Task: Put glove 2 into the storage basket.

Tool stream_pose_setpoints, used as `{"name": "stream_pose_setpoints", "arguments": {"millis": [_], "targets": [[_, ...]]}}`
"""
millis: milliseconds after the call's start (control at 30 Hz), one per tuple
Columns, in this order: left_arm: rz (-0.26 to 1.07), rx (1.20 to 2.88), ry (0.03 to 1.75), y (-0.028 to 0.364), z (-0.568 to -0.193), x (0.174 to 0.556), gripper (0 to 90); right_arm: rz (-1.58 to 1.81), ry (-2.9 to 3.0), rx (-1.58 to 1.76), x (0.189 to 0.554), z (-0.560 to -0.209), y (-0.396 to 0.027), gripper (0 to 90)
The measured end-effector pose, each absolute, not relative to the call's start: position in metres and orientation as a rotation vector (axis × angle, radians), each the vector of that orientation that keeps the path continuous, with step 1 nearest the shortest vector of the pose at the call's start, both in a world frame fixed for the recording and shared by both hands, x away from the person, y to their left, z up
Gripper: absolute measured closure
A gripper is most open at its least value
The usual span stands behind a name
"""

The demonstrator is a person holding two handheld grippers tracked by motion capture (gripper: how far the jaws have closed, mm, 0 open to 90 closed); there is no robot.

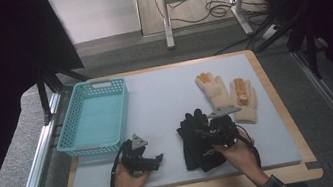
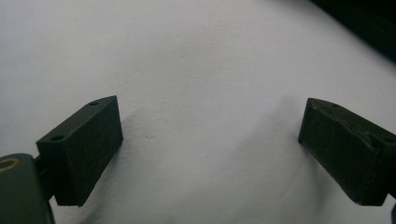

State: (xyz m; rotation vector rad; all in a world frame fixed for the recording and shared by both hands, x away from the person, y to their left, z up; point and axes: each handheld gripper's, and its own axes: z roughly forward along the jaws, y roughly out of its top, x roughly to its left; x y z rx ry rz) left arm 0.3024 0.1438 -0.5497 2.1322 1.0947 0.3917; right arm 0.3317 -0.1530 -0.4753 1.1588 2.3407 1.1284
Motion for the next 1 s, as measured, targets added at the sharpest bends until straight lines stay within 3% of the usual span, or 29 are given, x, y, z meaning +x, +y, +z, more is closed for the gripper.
{"name": "stream_pose_setpoints", "arguments": {"millis": [333,367,400,533,733,800,867,1000], "targets": [[0.39,2.133,1.094,0.144,-0.55,0.302,6.4,0.987,2.422,1.111,0.399,-0.491,-0.117,53.7],[0.39,2.132,1.095,0.144,-0.55,0.302,6.4,0.964,2.431,1.12,0.402,-0.494,-0.114,58.0],[0.39,2.132,1.094,0.144,-0.55,0.302,6.4,0.902,2.467,1.152,0.409,-0.503,-0.109,79.0],[0.389,2.131,1.095,0.144,-0.55,0.302,6.4,0.903,2.447,1.143,0.407,-0.499,-0.109,86.8],[0.389,2.136,1.093,0.144,-0.55,0.302,6.4,0.951,2.351,1.172,0.415,-0.476,-0.122,85.8],[0.39,2.138,1.093,0.144,-0.549,0.302,6.3,0.935,2.341,1.186,0.422,-0.478,-0.125,81.1],[0.39,2.138,1.093,0.144,-0.549,0.302,6.4,0.941,2.365,1.211,0.43,-0.487,-0.132,65.5],[0.389,2.136,1.093,0.144,-0.55,0.302,6.4,1.013,2.387,1.186,0.42,-0.485,-0.142,64.6]]}}
